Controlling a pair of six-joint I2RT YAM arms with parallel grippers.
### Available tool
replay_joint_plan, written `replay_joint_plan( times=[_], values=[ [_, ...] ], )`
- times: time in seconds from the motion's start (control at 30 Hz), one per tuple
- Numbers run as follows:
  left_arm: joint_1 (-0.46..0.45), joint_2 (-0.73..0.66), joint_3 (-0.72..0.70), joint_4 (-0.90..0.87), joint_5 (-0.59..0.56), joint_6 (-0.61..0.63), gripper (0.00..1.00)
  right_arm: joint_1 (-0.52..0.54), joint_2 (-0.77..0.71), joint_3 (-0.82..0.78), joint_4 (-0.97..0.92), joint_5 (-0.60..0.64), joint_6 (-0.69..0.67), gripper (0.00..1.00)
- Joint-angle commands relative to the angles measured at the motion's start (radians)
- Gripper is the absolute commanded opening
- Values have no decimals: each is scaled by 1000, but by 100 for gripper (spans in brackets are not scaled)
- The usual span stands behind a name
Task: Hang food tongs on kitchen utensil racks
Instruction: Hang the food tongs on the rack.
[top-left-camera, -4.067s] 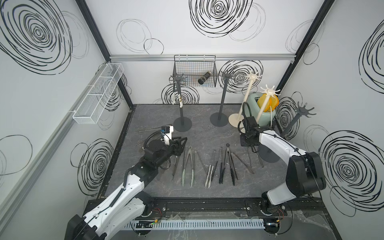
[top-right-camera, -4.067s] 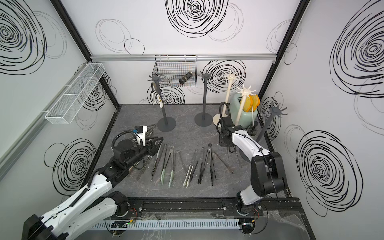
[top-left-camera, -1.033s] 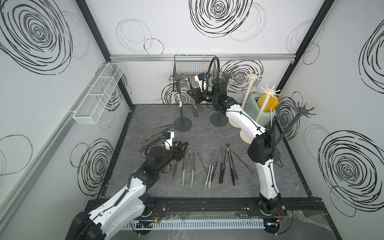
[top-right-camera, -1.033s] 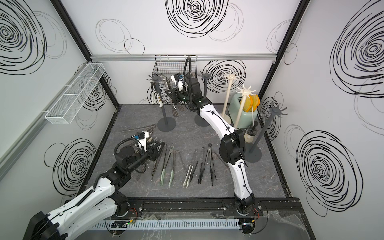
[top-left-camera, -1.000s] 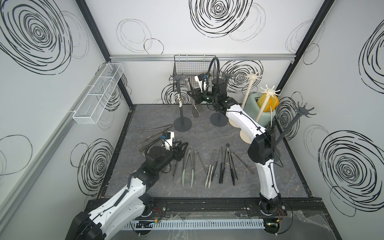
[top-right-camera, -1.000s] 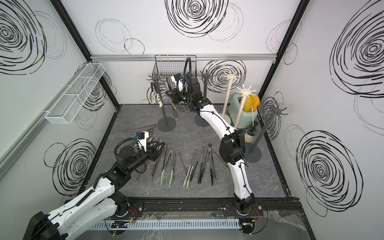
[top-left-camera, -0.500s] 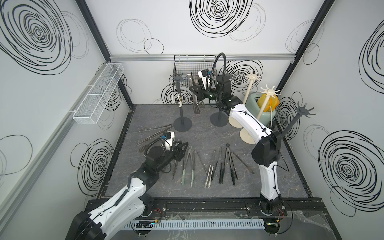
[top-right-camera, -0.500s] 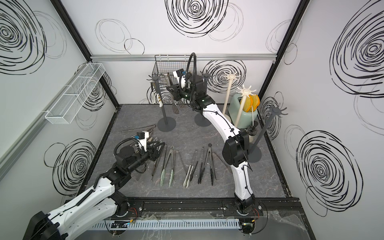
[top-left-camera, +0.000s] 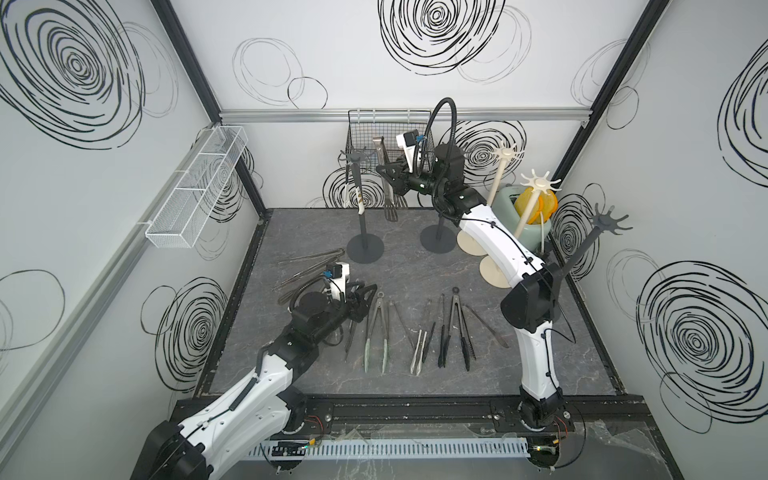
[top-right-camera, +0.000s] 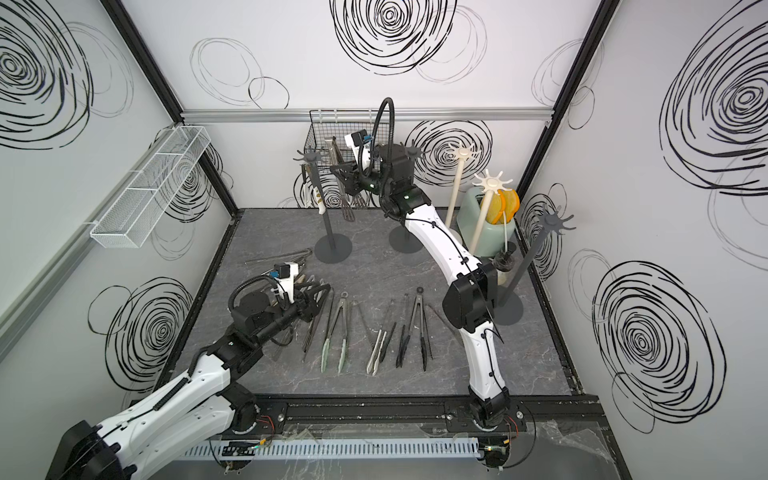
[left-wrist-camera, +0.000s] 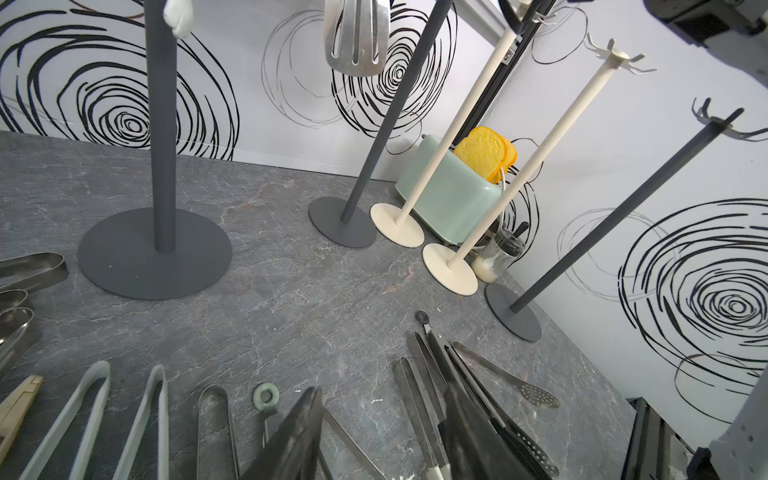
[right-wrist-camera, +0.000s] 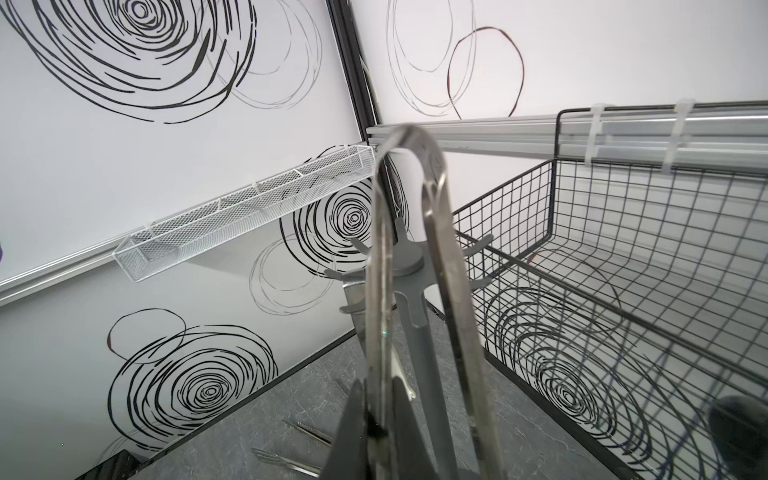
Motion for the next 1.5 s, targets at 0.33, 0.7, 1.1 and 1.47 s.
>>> replay_joint_plan(
  times=[0.33, 0.7, 1.1, 1.47],
  values=[
    [-4, 2, -8, 54, 12, 13, 52, 12, 77, 78, 0, -23, 26, 0],
    [-5, -1, -14, 56, 14, 13, 51, 25, 107, 81, -11, -37, 33, 0],
    [-5, -8, -25, 62, 15, 11, 52, 32, 105, 12, 18, -40, 46, 0],
    [-4, -6, -34, 70, 17, 11, 52, 33, 114, -73, 64, -28, 74, 1]
  ],
)
